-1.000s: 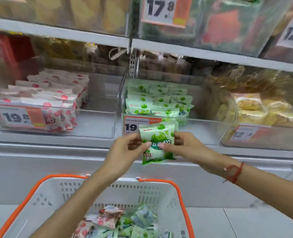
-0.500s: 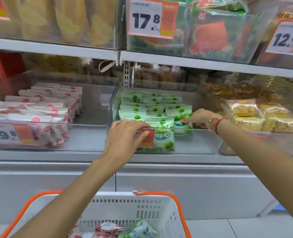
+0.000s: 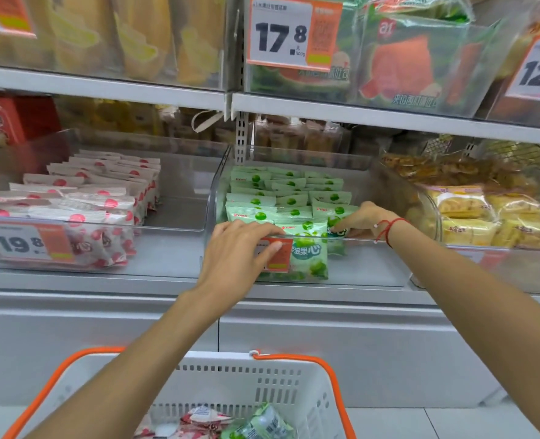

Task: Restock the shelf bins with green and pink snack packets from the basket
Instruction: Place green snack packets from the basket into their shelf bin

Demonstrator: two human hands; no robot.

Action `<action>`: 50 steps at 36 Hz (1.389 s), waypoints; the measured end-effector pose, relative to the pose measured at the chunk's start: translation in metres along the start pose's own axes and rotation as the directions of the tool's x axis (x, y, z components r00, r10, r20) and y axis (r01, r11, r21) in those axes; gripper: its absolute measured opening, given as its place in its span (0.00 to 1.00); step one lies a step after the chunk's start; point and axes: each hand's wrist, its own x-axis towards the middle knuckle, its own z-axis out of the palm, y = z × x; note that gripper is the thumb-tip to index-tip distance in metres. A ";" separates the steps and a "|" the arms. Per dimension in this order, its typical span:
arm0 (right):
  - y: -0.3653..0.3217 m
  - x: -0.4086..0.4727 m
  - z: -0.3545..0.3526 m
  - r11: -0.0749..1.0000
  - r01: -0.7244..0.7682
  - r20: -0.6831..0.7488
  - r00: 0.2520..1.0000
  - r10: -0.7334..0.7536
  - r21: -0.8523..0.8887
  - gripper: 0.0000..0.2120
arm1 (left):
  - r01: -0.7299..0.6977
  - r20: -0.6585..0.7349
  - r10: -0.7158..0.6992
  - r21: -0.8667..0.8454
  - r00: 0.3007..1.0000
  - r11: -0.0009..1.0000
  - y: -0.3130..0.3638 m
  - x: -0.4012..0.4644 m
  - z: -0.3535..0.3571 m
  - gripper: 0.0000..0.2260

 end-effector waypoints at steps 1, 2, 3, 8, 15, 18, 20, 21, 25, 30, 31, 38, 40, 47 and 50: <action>-0.001 -0.005 -0.003 1.000 0.000 0.014 1.000 0.000 0.010 0.29 | 0.001 0.007 -0.001 -0.002 1.000 1.000 0.001 0.000 -0.001 0.13; 0.000 -0.007 -0.006 1.000 -0.002 0.035 0.999 0.001 0.023 0.31 | 0.003 0.013 -0.003 -0.004 1.000 1.000 0.001 0.001 -0.002 0.13; 0.000 -0.012 -0.011 0.999 -0.007 0.053 0.999 0.005 0.034 0.33 | 0.006 0.017 -0.006 -0.004 1.000 1.000 0.001 0.001 -0.002 0.13; 0.002 -0.055 -0.035 0.974 0.104 -0.157 0.978 -0.137 -0.200 0.27 | -0.014 -0.032 0.014 0.000 0.999 1.000 0.003 -0.003 -0.004 0.13; 0.015 -0.136 -0.014 0.803 0.541 -0.303 0.744 -0.595 -0.250 0.10 | -0.070 -0.221 0.057 -0.050 0.974 0.996 0.012 -0.041 -0.008 0.12; 0.025 -0.163 0.026 0.782 0.592 -0.109 0.780 -0.617 -0.193 0.06 | -0.005 -0.177 -0.015 -0.111 0.984 0.994 0.007 -0.073 -0.001 0.10; 0.036 -0.165 0.057 0.789 0.583 0.066 0.810 -0.582 -0.193 0.06 | 0.102 -0.101 -0.118 -0.148 0.988 0.984 0.001 -0.096 0.007 0.08; 0.042 -0.163 0.073 0.798 0.569 0.163 0.822 -0.546 -0.199 0.05 | 0.170 -0.037 -0.178 -0.161 0.983 0.972 -0.003 -0.108 0.012 0.07; 0.070 -0.151 0.141 0.845 0.479 0.541 0.788 -0.294 -0.237 0.07 | 0.365 0.288 -0.329 -0.080 0.899 0.927 -0.025 -0.151 0.031 0.10; 0.119 -0.146 0.230 0.784 0.473 0.814 0.577 0.070 -0.402 0.17 | 0.374 0.789 -0.321 0.126 0.523 0.919 -0.059 -0.207 0.063 0.14; 0.128 -0.147 0.249 0.762 0.481 0.831 0.540 0.131 -0.433 0.18 | 0.361 0.864 -0.298 0.148 0.405 0.921 -0.064 -0.220 0.069 0.17; 0.169 -0.160 0.321 0.720 0.484 0.864 0.357 0.356 -0.497 0.20 | 0.356 0.988 -0.144 0.157 -0.063 0.921 -0.067 -0.278 0.093 0.24; 0.169 -0.166 0.325 0.689 0.505 0.853 0.262 0.451 -0.520 0.25 | 0.374 0.985 -0.168 0.145 0.030 0.916 -0.070 -0.283 0.094 0.21; 0.236 -0.107 0.329 0.674 0.463 0.810 0.434 0.393 -0.575 0.25 | 0.365 0.957 -0.239 0.167 0.162 0.916 -0.068 -0.293 0.102 0.15; 0.194 -0.151 0.306 0.723 0.507 0.881 0.329 0.341 -0.469 0.15 | 0.365 0.958 -0.236 0.164 0.164 0.916 -0.067 -0.291 0.103 0.17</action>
